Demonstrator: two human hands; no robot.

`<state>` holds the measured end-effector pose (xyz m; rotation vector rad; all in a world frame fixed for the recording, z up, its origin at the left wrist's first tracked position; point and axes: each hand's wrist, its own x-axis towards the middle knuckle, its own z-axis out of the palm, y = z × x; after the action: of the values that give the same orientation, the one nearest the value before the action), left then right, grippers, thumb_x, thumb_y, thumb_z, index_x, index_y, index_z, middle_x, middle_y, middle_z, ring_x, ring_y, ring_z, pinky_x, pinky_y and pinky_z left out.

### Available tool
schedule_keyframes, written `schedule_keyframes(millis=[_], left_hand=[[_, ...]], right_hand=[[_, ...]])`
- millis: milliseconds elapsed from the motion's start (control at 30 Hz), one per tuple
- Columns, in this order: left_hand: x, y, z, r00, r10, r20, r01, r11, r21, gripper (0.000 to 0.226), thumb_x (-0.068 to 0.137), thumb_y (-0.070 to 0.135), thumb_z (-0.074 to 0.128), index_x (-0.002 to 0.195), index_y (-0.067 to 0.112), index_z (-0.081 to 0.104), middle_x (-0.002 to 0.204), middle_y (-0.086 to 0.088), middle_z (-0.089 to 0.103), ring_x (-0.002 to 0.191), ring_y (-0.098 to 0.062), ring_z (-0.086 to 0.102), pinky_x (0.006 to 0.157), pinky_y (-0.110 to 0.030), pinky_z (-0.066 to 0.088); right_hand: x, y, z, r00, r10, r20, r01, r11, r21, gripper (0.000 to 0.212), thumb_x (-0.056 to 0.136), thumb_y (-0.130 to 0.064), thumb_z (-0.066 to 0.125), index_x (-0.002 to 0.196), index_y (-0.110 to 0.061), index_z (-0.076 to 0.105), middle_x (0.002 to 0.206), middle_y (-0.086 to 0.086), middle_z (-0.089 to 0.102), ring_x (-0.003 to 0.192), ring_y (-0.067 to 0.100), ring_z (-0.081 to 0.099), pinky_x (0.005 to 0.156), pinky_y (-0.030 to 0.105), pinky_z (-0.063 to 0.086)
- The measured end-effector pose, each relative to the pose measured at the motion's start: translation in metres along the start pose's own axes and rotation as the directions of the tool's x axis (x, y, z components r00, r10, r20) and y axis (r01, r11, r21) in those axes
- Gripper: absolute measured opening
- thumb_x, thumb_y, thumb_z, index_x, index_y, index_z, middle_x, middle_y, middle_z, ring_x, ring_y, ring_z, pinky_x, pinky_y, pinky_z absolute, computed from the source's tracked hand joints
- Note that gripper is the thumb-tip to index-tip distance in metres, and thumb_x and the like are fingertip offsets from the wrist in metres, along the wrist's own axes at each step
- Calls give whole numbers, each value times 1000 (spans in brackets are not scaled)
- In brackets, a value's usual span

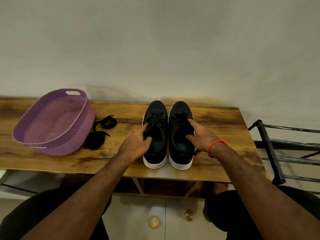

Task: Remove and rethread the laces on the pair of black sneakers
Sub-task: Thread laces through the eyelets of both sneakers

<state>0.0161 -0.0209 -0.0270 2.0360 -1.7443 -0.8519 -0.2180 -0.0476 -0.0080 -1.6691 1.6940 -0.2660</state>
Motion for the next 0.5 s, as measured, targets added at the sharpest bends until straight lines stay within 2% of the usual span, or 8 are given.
schedule_keyframes(millis=[133,200,300,367,400,467,500], left_hand=[[8,9,6,1000,11,-12,-11,1000,2,62,100,29,49,158,37,27,121,-2,66,89,-14,63,67,-29,53],[10,11,9,1000,4,-12,-4,1000,-3,62,101,29,48,158,36,26,120,-3,66,86,-14,61,61,-26,46],[12,9,11,1000,3,-23,-3,1000,4,62,102,30,47,159,36,24,123,-3,66,86,-14,61,60,-26,45],[14,6,13,1000,4,-23,-4,1000,-9,62,103,33,46,160,35,22,128,-4,64,92,-16,62,66,-27,47],[15,4,14,1000,1,-10,-2,1000,-27,62,103,37,44,160,34,20,134,-5,62,101,-18,62,74,-28,49],[13,1,13,1000,-2,24,3,999,-33,66,102,55,37,160,36,14,150,-4,49,126,-26,55,97,-40,50],[12,0,10,999,-3,34,3,1000,8,69,100,63,31,160,36,11,159,-5,38,137,-31,46,107,-50,44]], right_hand=[[5,2,1,1000,14,-6,-14,1000,13,73,100,-15,52,158,-33,12,148,9,49,120,33,58,98,47,52],[6,2,1,1000,21,-1,-21,1000,21,74,100,-15,51,159,-33,9,149,9,48,126,31,54,104,45,48],[6,3,1,1000,23,10,-24,999,25,74,100,-16,51,158,-33,9,149,10,48,130,30,51,108,43,44],[5,2,1,1000,25,12,-26,999,19,73,101,-17,50,158,-34,8,150,9,48,130,30,51,107,43,45],[5,1,0,1000,28,13,-28,999,16,74,101,-18,50,159,-34,7,151,9,46,131,30,50,107,42,45],[5,0,-2,999,45,24,-46,999,9,77,101,-19,53,159,-33,5,155,7,40,135,30,46,108,39,41],[5,-1,-4,998,50,31,-50,999,7,80,99,-20,56,159,-33,4,158,6,35,138,31,43,109,38,39]])
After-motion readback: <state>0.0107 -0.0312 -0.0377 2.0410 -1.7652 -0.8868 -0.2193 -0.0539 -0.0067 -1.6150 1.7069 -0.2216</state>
